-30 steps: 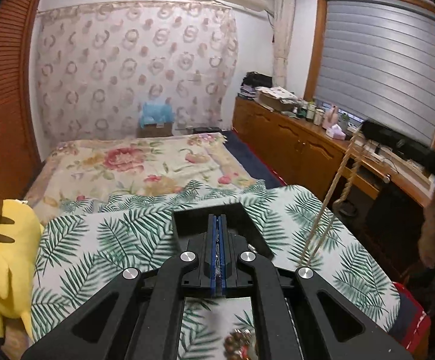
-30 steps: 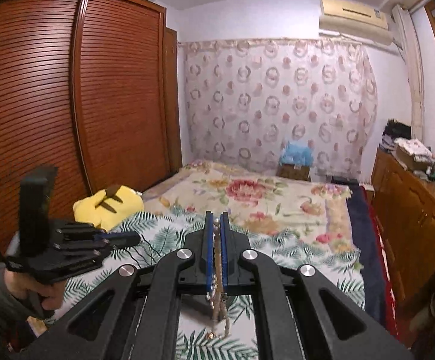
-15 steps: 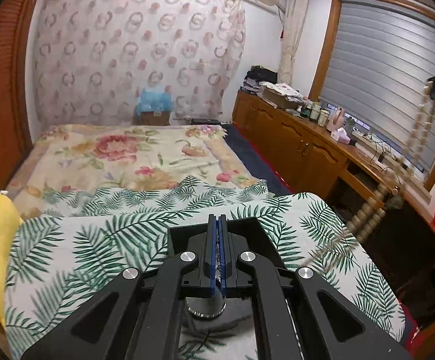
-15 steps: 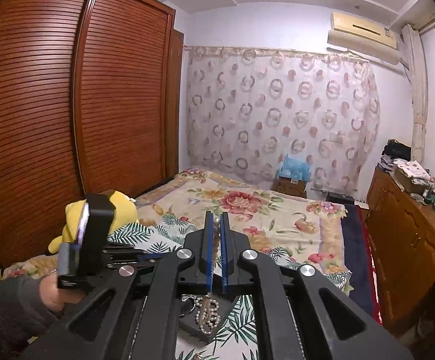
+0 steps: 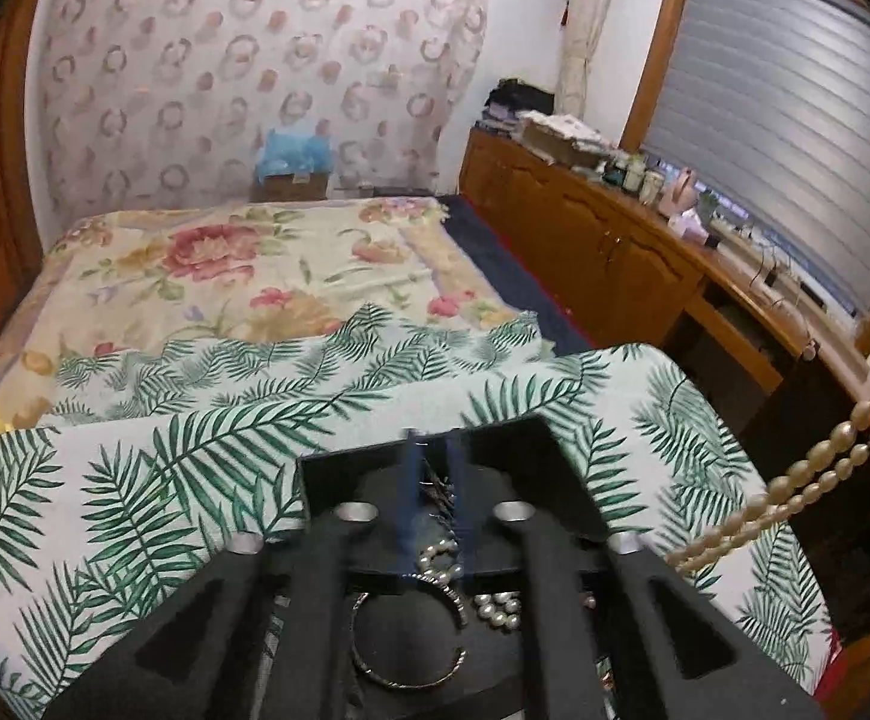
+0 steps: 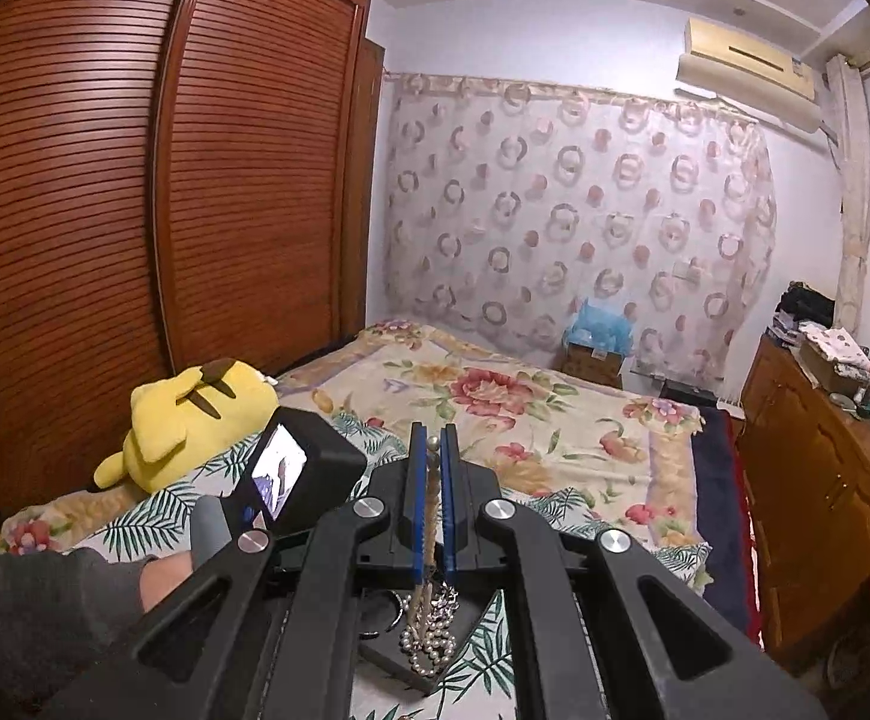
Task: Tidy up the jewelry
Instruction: 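Lower both held pieces into the black box and open both tools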
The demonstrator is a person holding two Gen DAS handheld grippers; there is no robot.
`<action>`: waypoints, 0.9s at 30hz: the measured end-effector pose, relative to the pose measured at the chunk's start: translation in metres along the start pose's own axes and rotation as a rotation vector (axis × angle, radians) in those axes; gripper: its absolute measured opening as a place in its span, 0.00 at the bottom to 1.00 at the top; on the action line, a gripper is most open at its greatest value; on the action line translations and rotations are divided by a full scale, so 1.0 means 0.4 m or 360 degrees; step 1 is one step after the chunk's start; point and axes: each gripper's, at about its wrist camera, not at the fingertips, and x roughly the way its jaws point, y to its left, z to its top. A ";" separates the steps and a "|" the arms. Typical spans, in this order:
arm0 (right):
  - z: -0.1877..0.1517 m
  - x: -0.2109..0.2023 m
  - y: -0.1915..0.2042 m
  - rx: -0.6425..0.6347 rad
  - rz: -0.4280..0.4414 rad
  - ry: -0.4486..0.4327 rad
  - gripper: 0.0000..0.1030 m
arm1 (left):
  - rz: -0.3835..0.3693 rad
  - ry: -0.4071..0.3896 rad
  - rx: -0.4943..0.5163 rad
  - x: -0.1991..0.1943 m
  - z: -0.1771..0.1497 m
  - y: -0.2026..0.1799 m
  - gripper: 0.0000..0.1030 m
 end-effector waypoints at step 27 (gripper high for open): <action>-0.195 0.177 -0.015 0.0160 0.0050 0.0325 0.06 | 0.0184 -0.0114 0.0018 -0.247 -0.128 0.046 0.49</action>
